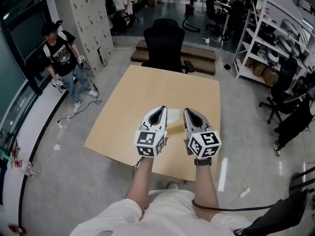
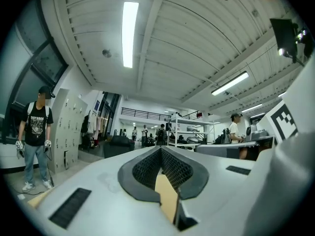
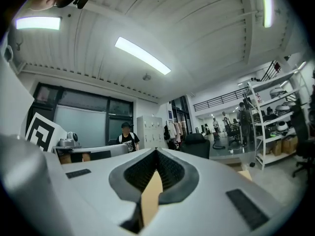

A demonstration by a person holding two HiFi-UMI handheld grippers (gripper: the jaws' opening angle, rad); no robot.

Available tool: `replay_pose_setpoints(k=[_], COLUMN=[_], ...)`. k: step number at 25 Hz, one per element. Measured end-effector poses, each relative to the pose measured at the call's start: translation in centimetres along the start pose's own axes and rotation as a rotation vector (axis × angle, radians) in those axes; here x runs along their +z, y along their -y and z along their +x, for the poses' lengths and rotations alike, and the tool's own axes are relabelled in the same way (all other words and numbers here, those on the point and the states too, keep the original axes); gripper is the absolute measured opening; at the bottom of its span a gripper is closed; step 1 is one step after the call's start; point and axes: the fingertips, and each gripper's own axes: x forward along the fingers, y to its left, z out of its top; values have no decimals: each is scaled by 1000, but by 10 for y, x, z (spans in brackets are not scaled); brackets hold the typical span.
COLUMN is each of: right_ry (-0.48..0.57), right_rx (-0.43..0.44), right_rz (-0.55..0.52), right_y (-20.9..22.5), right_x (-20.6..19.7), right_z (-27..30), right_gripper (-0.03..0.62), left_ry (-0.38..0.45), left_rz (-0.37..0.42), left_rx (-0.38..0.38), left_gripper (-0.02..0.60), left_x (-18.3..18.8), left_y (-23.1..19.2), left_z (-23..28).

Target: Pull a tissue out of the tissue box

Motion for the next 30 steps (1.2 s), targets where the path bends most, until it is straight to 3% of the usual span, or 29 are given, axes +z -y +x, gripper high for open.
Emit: replay_pose_setpoints(k=[5, 8, 13, 20, 30], right_ry=[-34, -96, -141, -266, -444], right_rx=[-21, -66, -93, -135, -123], right_rz=[82, 153, 178, 245, 289], right_y=[49, 71, 90, 101, 108], right_x=[-29, -60, -87, -154, -241], right_z=[28, 52, 98, 136, 161], right_gripper=[0, 0, 0, 0, 0], left_ry=[-73, -127, -169, -284, -432], left_rz=[-9, -14, -50, -115, -148], left_rx=[16, -4, -40, -39, -30], left_gripper=[0, 0, 0, 0, 0], left_x=[-34, -52, -74, -135, -212], left_y=[-12, -24, -62, -106, -119], left_z=[41, 62, 95, 117, 131])
